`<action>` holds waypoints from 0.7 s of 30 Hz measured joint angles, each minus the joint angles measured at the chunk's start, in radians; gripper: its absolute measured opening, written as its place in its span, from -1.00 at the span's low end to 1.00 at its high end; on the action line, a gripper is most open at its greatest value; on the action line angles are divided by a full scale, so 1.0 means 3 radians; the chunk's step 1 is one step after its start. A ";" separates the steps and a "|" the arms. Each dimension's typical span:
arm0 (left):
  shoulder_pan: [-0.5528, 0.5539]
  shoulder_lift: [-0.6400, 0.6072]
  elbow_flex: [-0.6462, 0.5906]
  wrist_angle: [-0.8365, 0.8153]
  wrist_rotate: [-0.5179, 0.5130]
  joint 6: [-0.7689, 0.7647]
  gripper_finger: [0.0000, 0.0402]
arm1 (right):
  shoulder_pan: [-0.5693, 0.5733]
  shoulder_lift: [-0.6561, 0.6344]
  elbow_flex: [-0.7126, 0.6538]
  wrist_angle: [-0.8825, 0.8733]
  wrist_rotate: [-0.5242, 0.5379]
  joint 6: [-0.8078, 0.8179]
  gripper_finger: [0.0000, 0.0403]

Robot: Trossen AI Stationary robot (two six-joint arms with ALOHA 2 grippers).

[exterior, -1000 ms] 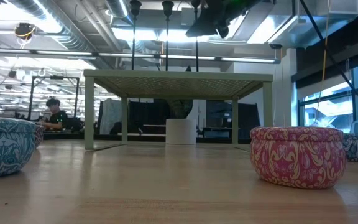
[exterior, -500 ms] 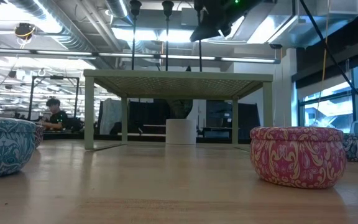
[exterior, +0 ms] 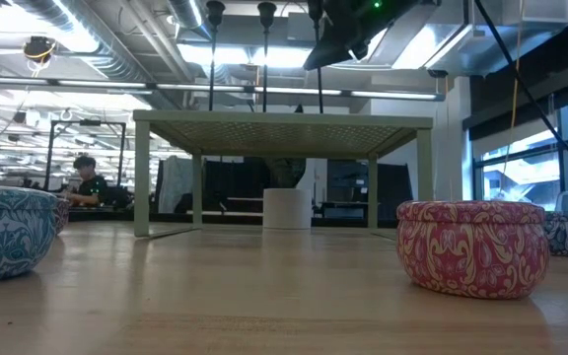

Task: Pick & Place candle stick holders
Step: Put the black candle holder on the shelf

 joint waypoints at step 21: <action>0.0000 0.0000 0.0001 -0.0003 0.0000 0.0000 -0.35 | 0.0011 -0.0106 0.0000 -0.0103 0.0198 0.0036 -0.30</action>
